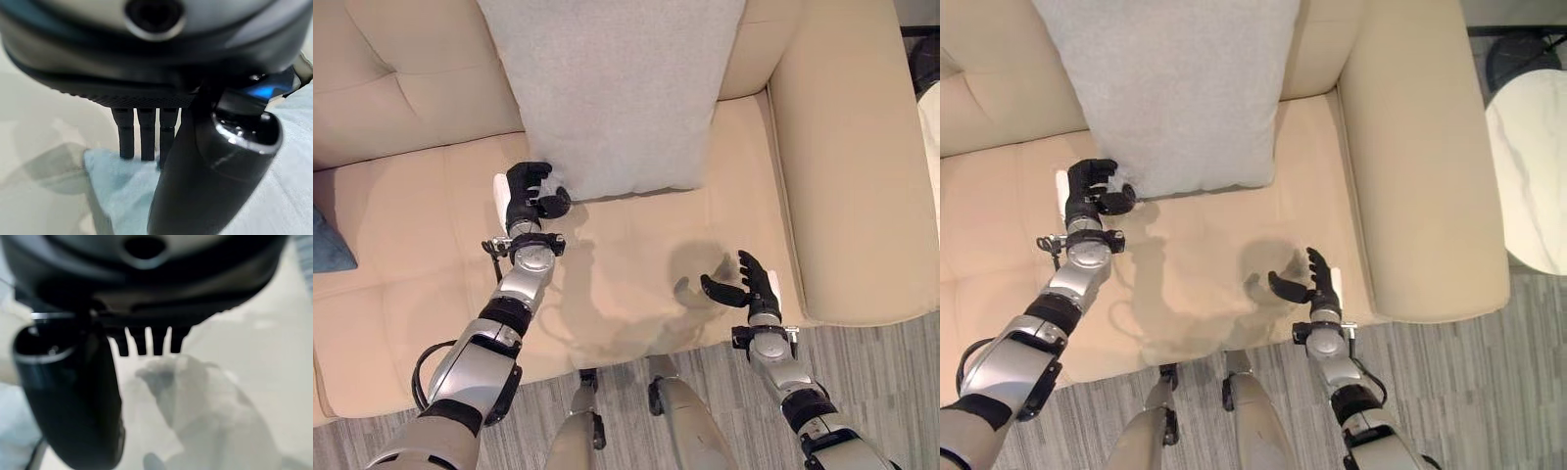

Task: Pick up all the scattered cushions and arrange them neatly on the sofa.

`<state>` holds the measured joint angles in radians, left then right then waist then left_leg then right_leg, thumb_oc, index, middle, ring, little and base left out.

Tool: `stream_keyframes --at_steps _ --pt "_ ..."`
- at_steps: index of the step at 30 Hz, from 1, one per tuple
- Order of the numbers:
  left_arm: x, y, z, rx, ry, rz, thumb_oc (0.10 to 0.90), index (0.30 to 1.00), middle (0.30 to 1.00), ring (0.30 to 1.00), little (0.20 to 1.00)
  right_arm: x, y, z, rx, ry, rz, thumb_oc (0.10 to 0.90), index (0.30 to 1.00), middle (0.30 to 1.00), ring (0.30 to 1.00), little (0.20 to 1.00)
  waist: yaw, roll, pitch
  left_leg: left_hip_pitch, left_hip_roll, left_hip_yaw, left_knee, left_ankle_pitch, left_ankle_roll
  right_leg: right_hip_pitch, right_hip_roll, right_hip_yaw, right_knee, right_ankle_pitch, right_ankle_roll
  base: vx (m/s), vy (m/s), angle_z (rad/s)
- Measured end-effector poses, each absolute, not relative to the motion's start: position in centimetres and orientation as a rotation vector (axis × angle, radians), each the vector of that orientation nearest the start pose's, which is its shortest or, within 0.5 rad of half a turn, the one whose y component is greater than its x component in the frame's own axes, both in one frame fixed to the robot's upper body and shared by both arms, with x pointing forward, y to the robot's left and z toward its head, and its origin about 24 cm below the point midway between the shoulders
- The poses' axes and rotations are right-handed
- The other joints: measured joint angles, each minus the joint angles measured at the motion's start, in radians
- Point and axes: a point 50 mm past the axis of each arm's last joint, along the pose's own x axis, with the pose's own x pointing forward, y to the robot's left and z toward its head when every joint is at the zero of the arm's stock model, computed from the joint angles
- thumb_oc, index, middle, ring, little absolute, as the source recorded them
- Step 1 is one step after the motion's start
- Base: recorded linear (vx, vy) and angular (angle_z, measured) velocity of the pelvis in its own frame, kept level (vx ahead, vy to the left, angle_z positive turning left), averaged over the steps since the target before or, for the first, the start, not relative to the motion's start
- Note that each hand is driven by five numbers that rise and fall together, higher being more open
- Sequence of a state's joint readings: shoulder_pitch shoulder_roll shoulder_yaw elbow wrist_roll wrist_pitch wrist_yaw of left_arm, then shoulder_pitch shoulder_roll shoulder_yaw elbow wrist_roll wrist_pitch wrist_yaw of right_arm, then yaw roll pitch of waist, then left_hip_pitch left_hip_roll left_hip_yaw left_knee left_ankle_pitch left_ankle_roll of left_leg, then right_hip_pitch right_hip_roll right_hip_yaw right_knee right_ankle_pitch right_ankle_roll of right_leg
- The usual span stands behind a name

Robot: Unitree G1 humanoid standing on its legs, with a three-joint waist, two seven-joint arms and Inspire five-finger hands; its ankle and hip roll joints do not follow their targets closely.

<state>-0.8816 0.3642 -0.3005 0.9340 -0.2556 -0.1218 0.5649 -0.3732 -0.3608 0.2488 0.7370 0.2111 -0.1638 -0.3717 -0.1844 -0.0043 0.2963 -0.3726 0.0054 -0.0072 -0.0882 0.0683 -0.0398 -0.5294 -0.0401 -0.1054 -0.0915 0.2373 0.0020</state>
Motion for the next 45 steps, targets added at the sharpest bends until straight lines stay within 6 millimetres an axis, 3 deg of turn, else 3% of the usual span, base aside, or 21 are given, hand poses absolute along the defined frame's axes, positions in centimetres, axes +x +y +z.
stream_keyframes --at_steps 11,16,18,24,29,34,40,45 --pt "39.3 18.8 12.9 0.269 -0.108 0.425 0.400 0.300 0.300 0.300 0.300 30.1 -21.7 -0.3 -0.316 0.204 -0.255 0.800 0.900 0.900 0.900 0.900 -0.009 -0.004 0.002 0.008 -0.002 0.001 0.000 0.000 0.000 0.008 -0.003 0.000 0.000 0.002 -0.003 0.00 0.000 0.00" --pt "39.2 19.6 13.2 0.311 -0.118 0.430 0.400 0.300 0.300 0.300 0.300 30.2 -21.8 -0.3 -0.309 0.205 -0.244 0.800 0.900 0.900 0.900 0.900 -0.019 -0.020 0.011 0.020 -0.005 0.000 0.000 0.002 -0.001 0.021 -0.005 0.000 0.000 0.003 -0.003 0.00 0.000 0.00" --pt "39.2 19.8 13.2 0.317 -0.119 0.434 0.800 0.900 0.900 0.900 0.900 30.1 -21.8 -0.4 -0.310 0.207 -0.245 0.800 0.900 0.900 0.900 0.900 -0.020 -0.021 0.012 0.020 -0.005 0.000 0.000 0.003 -0.002 0.021 -0.005 0.000 0.000 0.003 -0.004 0.00 0.000 0.00" --pt "39.2 20.5 13.5 0.330 -0.124 0.444 0.800 0.900 0.900 0.900 0.900 29.9 -22.1 -0.6 -0.313 0.216 -0.249 0.800 0.900 0.900 0.900 0.900 -0.022 -0.021 0.012 0.021 -0.003 0.001 0.000 0.006 -0.007 0.022 -0.004 -0.001 0.000 0.005 -0.006 0.00 0.000 0.00" --pt "38.6 22.3 13.3 0.341 -0.120 0.433 0.800 0.900 0.900 0.900 0.900 29.6 -22.3 -0.8 -0.307 0.226 -0.239 0.800 0.900 0.900 0.900 0.900 -0.014 -0.019 0.015 0.056 -0.001 0.004 -0.001 0.007 -0.008 0.055 -0.002 0.001 0.000 0.004 -0.005 0.00 0.006 -0.01" --pt "34.8 23.9 7.1 0.281 0.026 0.369 0.800 0.900 0.900 0.900 0.900 27.5 -23.7 -2.7 -0.299 0.313 -0.257 0.800 0.900 0.900 0.900 0.900 0.017 0.002 0.022 0.130 0.002 0.003 -0.001 0.007 -0.009 0.134 0.000 -0.003 0.000 -0.010 0.009 0.00 0.035 0.04" --pt "31.5 23.8 2.9 0.203 0.133 0.320 0.800 0.900 0.900 0.900 0.900 26.5 -24.6 -3.5 -0.286 0.361 -0.278 0.800 0.900 0.900 0.900 0.900 0.059 0.003 0.021 0.128 0.000 0.000 -0.001 0.010 -0.008 0.134 -0.002 -0.004 0.000 -0.011 0.011 -0.04 0.018 0.03" --pt "28.2 23.3 -0.8 0.178 0.241 0.268 0.800 0.900 0.900 0.900 0.900 26.1 -24.6 -4.0 -0.291 0.398 -0.255 0.800 0.900 0.900 0.900 0.900 0.066 0.006 0.020 0.148 0.002 -0.001 -0.001 0.014 -0.008 0.155 -0.002 -0.011 0.000 -0.001 -0.001 -0.06 0.037 0.01"
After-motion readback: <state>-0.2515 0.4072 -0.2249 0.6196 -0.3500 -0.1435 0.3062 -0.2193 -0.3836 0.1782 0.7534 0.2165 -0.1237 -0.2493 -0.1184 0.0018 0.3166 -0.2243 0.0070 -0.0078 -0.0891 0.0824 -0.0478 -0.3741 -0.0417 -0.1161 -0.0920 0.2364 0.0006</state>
